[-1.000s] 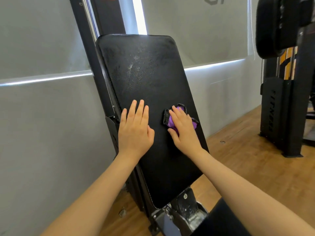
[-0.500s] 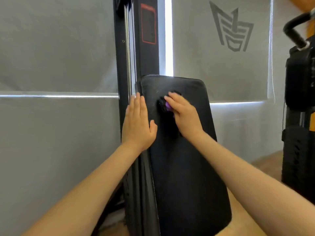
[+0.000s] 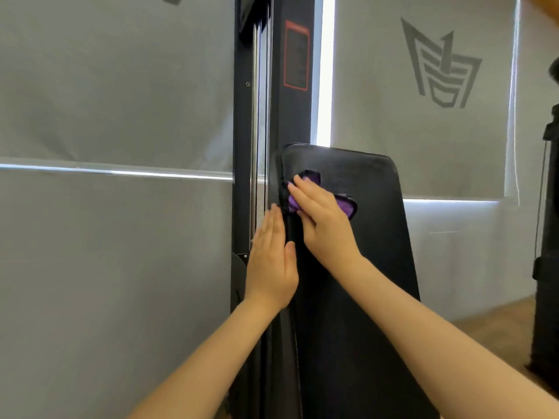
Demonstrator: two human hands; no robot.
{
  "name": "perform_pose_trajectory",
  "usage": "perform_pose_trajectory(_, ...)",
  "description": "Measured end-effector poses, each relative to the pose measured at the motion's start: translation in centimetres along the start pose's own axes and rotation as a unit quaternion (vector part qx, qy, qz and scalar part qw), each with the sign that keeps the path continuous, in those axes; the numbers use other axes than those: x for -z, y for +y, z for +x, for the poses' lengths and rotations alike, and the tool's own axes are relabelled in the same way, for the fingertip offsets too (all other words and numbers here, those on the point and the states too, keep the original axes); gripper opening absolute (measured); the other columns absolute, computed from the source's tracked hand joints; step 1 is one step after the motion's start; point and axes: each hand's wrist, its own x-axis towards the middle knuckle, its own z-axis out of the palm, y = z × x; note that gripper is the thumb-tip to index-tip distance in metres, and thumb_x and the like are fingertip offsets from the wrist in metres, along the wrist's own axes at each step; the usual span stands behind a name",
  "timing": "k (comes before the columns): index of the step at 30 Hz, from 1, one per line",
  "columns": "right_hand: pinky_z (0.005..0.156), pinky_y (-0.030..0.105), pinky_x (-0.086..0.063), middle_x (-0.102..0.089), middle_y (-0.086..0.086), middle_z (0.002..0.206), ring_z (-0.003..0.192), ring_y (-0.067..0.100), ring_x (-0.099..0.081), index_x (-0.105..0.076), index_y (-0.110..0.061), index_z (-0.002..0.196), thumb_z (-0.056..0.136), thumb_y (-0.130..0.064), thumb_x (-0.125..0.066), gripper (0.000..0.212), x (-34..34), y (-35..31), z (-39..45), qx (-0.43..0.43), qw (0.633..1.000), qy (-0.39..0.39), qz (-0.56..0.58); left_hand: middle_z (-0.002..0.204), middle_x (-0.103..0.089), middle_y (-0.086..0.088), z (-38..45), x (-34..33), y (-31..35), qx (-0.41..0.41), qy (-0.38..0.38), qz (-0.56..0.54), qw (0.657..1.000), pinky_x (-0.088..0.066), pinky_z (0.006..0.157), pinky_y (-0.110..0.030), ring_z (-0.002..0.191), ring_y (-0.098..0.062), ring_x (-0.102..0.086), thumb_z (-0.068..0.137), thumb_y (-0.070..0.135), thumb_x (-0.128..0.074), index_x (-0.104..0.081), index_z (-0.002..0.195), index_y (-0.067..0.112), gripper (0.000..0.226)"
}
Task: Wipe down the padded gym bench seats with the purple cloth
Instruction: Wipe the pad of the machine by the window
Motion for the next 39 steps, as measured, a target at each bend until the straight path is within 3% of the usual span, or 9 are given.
perform_pose_trajectory(7,0.107,0.039,-0.028,-0.054,0.015,0.132,0.126,0.029,-0.047,-0.055,-0.003,0.127,0.076,0.012,-0.065,0.055,1.4,0.3,-2.7,0.071,0.992,-0.06,-0.086,0.149,-0.013,0.015,-2.2,2.3,-0.7,0.01,-0.085,-0.036,0.996,-0.011,0.115,-0.015,0.139,0.004,-0.013,0.094,0.027,-0.026,-0.005,0.141,0.027,0.051)
perform_pose_trajectory(10,0.107,0.034,-0.027,-0.054,0.014,0.133,0.127,0.03,-0.047,-0.056,-0.004,0.126,0.081,0.011,-0.056,0.048,1.7,0.4,-1.2,0.027,0.996,-0.051,-0.068,0.149,-0.01,0.017,-2.2,3.0,-0.7,0.017,-0.125,-0.04,0.991,-0.011,0.116,-0.017,0.14,0.003,-0.012,0.094,0.029,-0.025,-0.003,0.141,0.028,0.052)
perform_pose_trajectory(14,0.107,0.029,-0.029,-0.054,0.013,0.133,0.127,0.026,-0.047,-0.053,-0.004,0.129,0.085,0.004,-0.049,0.045,-0.1,-0.9,-3.6,-0.038,0.999,0.0,-0.029,0.149,-0.01,0.018,-2.6,2.3,0.0,0.068,-0.11,-0.108,0.986,-0.009,0.109,-0.004,0.137,0.009,-0.011,0.103,0.012,-0.03,-0.003,0.14,0.029,0.049)
perform_pose_trajectory(20,0.109,0.028,-0.027,-0.056,0.012,0.129,0.124,0.019,-0.045,-0.053,-0.004,0.127,0.085,0.0,-0.047,0.043,0.0,-1.9,-9.2,-0.004,0.999,0.002,-0.032,0.15,-0.011,0.013,-2.9,2.0,0.0,0.085,-0.102,-0.131,0.982,-0.009,0.112,-0.008,0.143,-0.004,-0.013,0.104,0.009,-0.03,-0.007,0.147,0.019,0.05)
perform_pose_trajectory(26,0.109,0.035,-0.029,-0.047,0.002,0.134,0.128,0.016,-0.04,-0.047,-0.011,0.13,0.073,0.009,-0.064,0.062,0.3,-3.4,-17.8,-0.007,0.999,-0.051,-0.015,0.158,-0.008,0.005,-4.5,1.6,1.1,0.121,-0.111,-0.115,0.98,-0.004,0.103,0.003,0.141,0.001,-0.007,0.104,0.015,-0.03,-0.006,0.151,0.013,0.053)
perform_pose_trajectory(28,0.107,0.037,-0.032,-0.049,0.003,0.134,0.129,0.016,-0.039,-0.048,-0.013,0.131,0.079,0.005,-0.053,0.055,0.7,-4.2,-21.3,0.003,0.997,-0.08,-0.017,0.16,-0.007,0.003,-4.9,1.3,1.6,0.138,-0.104,-0.104,0.979,-0.003,0.1,0.005,0.142,-0.002,-0.007,0.104,0.017,-0.033,-0.006,0.152,0.012,0.055)
perform_pose_trajectory(31,0.105,0.039,-0.036,-0.051,0.003,0.133,0.129,0.018,-0.04,-0.042,-0.016,0.132,0.079,-0.001,-0.041,0.055,1.8,-4.6,-24.8,0.029,0.989,-0.142,-0.035,0.161,-0.002,0.003,-5.5,0.8,2.5,0.156,-0.103,-0.09,0.978,-0.003,0.106,-0.006,0.145,-0.006,-0.004,0.104,0.019,-0.034,0.0,0.152,0.013,0.06)
perform_pose_trajectory(36,0.102,0.043,-0.035,-0.049,0.001,0.136,0.13,0.017,-0.037,-0.04,-0.016,0.133,0.057,0.009,-0.076,0.089,3.3,-4.2,-27.2,0.073,0.964,-0.246,-0.071,0.161,-0.003,0.0,-7.0,-0.7,3.1,0.18,-0.056,-0.084,0.978,-0.004,0.109,-0.012,0.146,-0.01,-0.004,0.104,0.017,-0.033,0.002,0.152,0.011,0.06)
perform_pose_trajectory(39,0.103,0.042,-0.033,-0.043,-0.001,0.138,0.13,0.017,-0.036,-0.039,-0.017,0.134,0.053,0.005,-0.082,0.094,3.9,-4.1,-28.5,0.092,0.952,-0.282,-0.071,0.161,-0.005,0.0,-9.8,-2.2,3.4,0.185,-0.021,-0.068,0.98,-0.004,0.108,-0.006,0.144,-0.005,-0.003,0.103,0.017,-0.035,0.0,0.153,0.012,0.061)
